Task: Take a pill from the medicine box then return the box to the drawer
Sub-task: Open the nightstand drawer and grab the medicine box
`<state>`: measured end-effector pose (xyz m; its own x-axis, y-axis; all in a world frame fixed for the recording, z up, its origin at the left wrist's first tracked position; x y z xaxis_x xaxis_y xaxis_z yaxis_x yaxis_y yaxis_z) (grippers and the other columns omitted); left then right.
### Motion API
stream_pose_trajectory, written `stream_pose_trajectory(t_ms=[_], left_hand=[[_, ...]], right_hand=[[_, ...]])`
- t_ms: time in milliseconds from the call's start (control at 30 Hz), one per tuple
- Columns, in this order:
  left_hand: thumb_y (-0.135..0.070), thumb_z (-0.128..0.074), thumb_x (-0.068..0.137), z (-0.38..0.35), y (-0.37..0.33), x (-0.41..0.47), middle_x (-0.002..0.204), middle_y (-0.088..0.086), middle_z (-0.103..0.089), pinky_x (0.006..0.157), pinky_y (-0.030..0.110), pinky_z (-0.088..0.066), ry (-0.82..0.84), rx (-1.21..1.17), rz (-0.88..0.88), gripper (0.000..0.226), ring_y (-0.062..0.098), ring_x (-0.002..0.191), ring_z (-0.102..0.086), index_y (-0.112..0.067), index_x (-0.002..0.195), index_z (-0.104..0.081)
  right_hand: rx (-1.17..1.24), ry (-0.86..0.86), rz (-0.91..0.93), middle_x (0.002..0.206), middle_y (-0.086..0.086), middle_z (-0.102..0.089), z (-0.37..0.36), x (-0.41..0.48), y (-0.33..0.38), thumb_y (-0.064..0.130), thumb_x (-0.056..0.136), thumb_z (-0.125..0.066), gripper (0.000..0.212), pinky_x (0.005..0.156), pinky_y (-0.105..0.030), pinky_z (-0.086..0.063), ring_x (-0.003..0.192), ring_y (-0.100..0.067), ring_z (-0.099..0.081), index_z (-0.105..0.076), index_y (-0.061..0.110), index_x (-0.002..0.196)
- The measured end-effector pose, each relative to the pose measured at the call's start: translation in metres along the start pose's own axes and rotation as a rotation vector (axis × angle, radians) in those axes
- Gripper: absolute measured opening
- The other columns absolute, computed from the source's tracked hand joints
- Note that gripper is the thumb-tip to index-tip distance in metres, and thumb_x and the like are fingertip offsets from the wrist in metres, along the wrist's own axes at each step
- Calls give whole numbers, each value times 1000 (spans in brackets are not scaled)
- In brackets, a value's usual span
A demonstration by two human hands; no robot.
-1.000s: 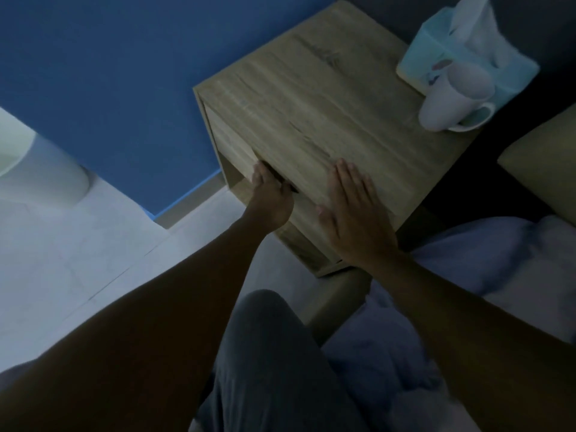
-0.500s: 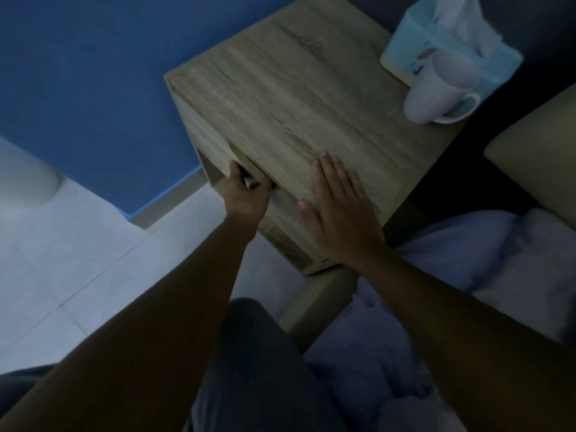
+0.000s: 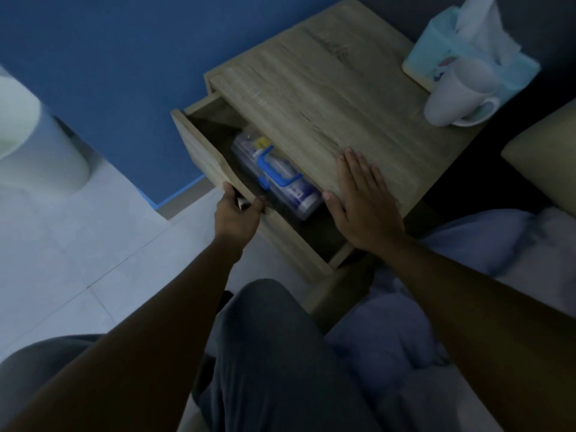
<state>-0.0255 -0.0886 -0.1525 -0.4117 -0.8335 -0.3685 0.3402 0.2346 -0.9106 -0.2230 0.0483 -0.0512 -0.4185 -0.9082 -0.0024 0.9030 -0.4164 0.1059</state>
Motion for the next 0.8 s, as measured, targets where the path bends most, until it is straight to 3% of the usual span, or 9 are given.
stream_pose_trajectory(t_ms=[133,300,400,467,567,733,800], left_hand=[[-30,-69,87,20,10,-13,102,-23,-61,50,-1,-45,-1,5,28,50,-23,79,-61,-27,132,-50],[-35,-70,85,43,18,-26,102,-24,-61,49,0,-45,-13,18,50,52,-5,87,-62,-29,133,-51],[-35,-69,86,54,24,-33,99,-27,-59,46,1,-43,-10,43,59,50,-14,83,-61,-32,131,-50],[-33,-69,86,60,29,-37,101,-28,-57,45,1,-43,-7,52,71,50,-10,82,-61,-33,132,-48],[-30,-67,87,70,35,-41,118,-17,-56,58,8,-44,-6,72,100,55,4,93,-58,-27,137,-45],[-31,-66,88,75,39,-46,117,-11,-54,57,11,-41,7,122,128,60,1,82,-53,-24,142,-39],[-31,-66,88,76,36,-49,123,-6,-56,61,12,-42,17,141,137,63,7,90,-56,-23,143,-36]], right_hand=[[1,-21,10,168,-12,-15,1,0,0,49,101,-28,72,126,-44,-11,155,-24,-13,-15,9,159],[6,-31,10,168,-11,-17,2,-1,-1,49,101,-29,72,126,-45,-13,155,-24,-14,-15,9,159],[0,-23,5,167,-12,-17,0,-1,-1,49,102,-28,70,125,-44,-12,155,-25,-15,-14,10,159],[4,-12,-2,168,-11,-15,-1,0,-2,51,102,-25,71,125,-44,-11,155,-24,-14,-11,11,159],[-3,-2,3,168,-11,-15,-1,0,-1,51,102,-24,70,125,-47,-14,155,-24,-14,-11,12,159],[-7,-4,0,167,-11,-17,1,-1,-1,49,103,-27,69,125,-47,-15,155,-24,-15,-12,11,159],[-15,5,3,167,-11,-17,0,-1,-1,50,103,-26,70,125,-47,-15,155,-24,-14,-12,11,159]])
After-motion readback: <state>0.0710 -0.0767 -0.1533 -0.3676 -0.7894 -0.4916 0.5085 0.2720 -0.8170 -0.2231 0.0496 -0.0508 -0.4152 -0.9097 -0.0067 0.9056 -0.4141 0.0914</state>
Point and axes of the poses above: each hand's wrist, its own x-axis towards the middle knuckle, its own z-axis out of the back of the hand, y = z × x, the point moved 10 cm from there along x, towards the middle knuckle
